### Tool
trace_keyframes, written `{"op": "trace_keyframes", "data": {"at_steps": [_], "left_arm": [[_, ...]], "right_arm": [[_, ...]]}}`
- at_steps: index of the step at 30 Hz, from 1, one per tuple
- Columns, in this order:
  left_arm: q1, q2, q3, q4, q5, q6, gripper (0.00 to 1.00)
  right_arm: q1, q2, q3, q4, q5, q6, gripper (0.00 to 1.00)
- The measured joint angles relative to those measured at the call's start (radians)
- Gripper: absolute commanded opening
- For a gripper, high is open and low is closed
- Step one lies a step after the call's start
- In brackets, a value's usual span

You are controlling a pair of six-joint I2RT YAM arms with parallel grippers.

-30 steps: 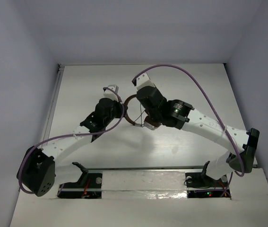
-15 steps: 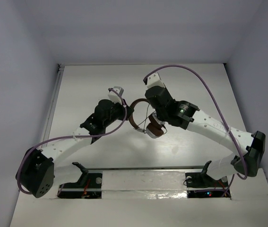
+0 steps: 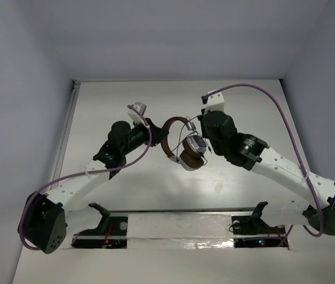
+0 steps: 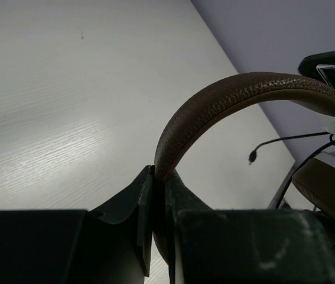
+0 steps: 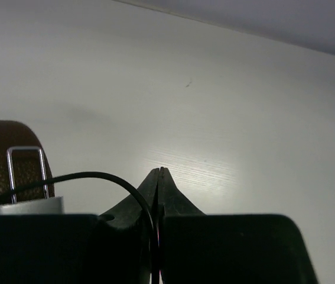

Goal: Wrap the headphones

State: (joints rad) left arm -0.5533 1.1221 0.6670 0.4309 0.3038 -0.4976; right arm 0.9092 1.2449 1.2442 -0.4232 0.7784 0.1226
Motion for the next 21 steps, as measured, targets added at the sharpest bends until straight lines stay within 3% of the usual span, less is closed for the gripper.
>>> {"op": "trace_keyframes", "data": {"at_steps": [3,5,10,13,16,21], "left_arm": [[0.03,-0.001,0.0,0.036,0.061,-0.04,0.0],[0.047,-0.004,-0.001,0.067,0.091,-0.069,0.0],[0.061,-0.01,-0.011,0.125,0.132,-0.116,0.0],[0.071,-0.014,-0.015,0.13,0.141,-0.137,0.0],[0.079,-0.027,-0.015,0.115,0.135,-0.14,0.0],[0.108,-0.034,-0.015,0.142,0.166,-0.18,0.0]], "right_arm": [[0.0,-0.037,-0.053,0.053,-0.074,0.033,0.06],[0.0,-0.066,-0.099,0.1,-0.129,0.053,0.12],[-0.013,-0.111,-0.178,0.207,-0.255,0.094,0.13],[-0.027,-0.115,-0.204,0.26,-0.298,0.114,0.1],[-0.04,-0.129,-0.233,0.289,-0.319,0.131,0.0],[-0.06,-0.167,-0.249,0.309,-0.335,0.136,0.0]]}}
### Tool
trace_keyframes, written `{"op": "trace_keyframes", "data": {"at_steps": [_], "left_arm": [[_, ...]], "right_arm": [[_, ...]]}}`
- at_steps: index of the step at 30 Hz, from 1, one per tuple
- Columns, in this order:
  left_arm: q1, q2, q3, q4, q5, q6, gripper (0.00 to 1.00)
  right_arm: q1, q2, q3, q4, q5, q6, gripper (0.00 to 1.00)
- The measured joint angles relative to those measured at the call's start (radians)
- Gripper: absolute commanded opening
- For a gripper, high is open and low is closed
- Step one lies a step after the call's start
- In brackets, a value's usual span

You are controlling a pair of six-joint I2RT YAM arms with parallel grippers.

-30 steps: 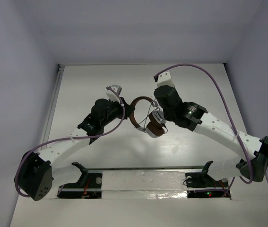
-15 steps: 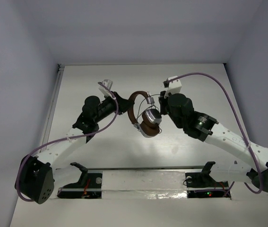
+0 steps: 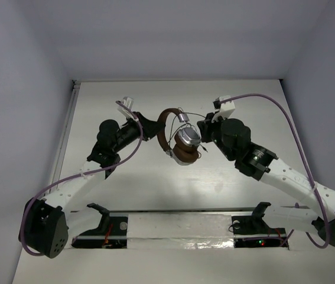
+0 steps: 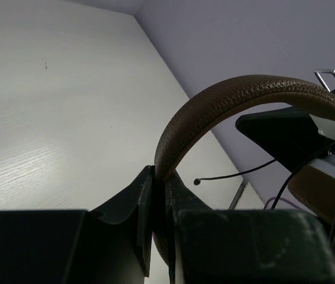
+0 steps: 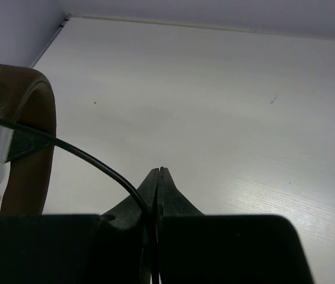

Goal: Wrap the headphones

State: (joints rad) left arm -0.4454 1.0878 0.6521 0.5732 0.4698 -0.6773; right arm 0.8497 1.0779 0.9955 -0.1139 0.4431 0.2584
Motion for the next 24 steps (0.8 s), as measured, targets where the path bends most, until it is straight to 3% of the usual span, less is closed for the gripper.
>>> {"op": "trace_keyframes", "data": {"at_steps": [2,7,15,24], "left_arm": [[0.008,0.0,0.0,0.026,0.018,-0.019,0.0],[0.008,0.0,0.0,0.07,0.056,-0.069,0.0],[0.011,-0.01,0.0,0.08,0.043,-0.108,0.0],[0.016,-0.06,0.001,0.064,-0.055,-0.138,0.0]], "right_arm": [[-0.006,-0.002,0.0,0.01,-0.006,0.0,0.0],[-0.017,0.017,-0.032,0.049,-0.046,0.005,0.14],[-0.026,0.036,-0.127,0.125,-0.127,0.012,0.11],[-0.039,0.057,-0.168,0.216,-0.237,0.061,0.2]]}}
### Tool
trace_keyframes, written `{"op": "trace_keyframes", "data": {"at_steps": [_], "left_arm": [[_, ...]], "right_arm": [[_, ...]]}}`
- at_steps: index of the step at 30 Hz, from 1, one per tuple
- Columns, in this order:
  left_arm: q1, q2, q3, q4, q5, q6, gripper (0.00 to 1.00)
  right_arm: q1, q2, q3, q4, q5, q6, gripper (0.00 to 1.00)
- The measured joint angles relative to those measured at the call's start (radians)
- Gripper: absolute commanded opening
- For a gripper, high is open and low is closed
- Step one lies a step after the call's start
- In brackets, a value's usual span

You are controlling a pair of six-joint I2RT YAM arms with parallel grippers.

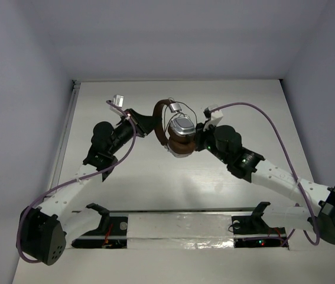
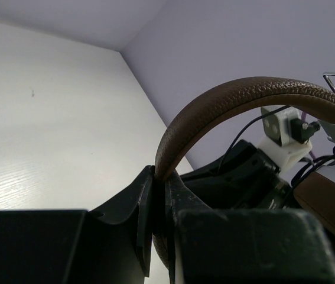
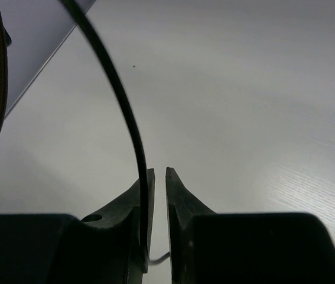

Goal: Wrap the headphones

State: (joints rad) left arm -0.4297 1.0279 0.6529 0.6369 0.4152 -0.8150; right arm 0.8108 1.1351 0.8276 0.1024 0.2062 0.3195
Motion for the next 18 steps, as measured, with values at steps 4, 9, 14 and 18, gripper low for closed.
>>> {"op": "trace_keyframes", "data": {"at_steps": [4,9,14,18], "left_arm": [[0.0,-0.011,0.003,-0.03,-0.043,-0.003,0.0],[0.0,-0.012,0.004,-0.063,-0.1,-0.016,0.0],[0.0,-0.012,0.004,-0.097,-0.195,-0.051,0.0],[0.0,-0.012,0.004,-0.118,-0.291,-0.081,0.0]], "right_arm": [[-0.001,0.003,-0.035,0.026,-0.031,0.021,0.17],[-0.006,0.024,-0.066,0.073,-0.069,0.051,0.0],[-0.006,0.025,-0.117,0.139,-0.119,0.097,0.0],[-0.006,0.025,-0.145,0.197,-0.185,0.145,0.0]]}}
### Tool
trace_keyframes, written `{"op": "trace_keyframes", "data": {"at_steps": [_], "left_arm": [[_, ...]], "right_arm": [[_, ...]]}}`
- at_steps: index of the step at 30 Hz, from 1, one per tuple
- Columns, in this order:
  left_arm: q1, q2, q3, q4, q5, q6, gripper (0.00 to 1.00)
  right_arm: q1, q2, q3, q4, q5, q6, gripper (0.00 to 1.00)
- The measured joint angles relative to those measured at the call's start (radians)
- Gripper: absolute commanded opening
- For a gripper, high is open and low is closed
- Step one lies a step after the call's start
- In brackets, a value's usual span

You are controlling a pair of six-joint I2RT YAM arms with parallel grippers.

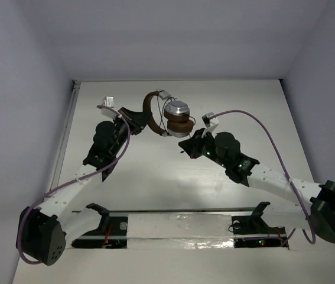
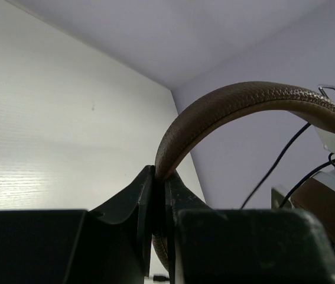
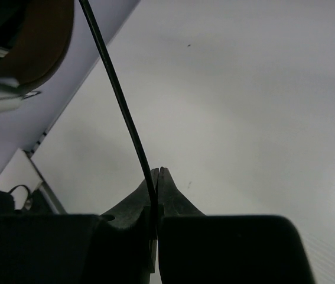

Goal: Wrap the headphones

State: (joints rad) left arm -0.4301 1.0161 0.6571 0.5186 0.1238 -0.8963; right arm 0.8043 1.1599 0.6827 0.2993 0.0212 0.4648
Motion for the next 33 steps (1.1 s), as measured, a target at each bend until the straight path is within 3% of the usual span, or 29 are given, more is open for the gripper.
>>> {"op": "trace_keyframes", "data": {"at_steps": [6,15,22,27,33], "left_arm": [[-0.005,0.022,-0.01,0.0,-0.136,-0.042,0.0],[-0.087,0.028,-0.04,-0.023,-0.351,-0.081,0.0],[-0.127,0.029,-0.04,-0.053,-0.488,-0.104,0.0],[-0.145,0.042,-0.04,-0.071,-0.553,-0.105,0.0],[-0.187,0.062,-0.04,-0.072,-0.602,-0.117,0.0]], "right_arm": [[0.0,-0.004,-0.047,0.13,-0.126,0.116,0.0],[-0.002,-0.015,-0.106,0.352,-0.195,0.394,0.0],[-0.005,0.126,-0.101,0.495,-0.289,0.517,0.01],[-0.002,0.16,-0.121,0.56,-0.286,0.549,0.01],[0.003,0.134,-0.191,0.706,-0.176,0.639,0.0]]}}
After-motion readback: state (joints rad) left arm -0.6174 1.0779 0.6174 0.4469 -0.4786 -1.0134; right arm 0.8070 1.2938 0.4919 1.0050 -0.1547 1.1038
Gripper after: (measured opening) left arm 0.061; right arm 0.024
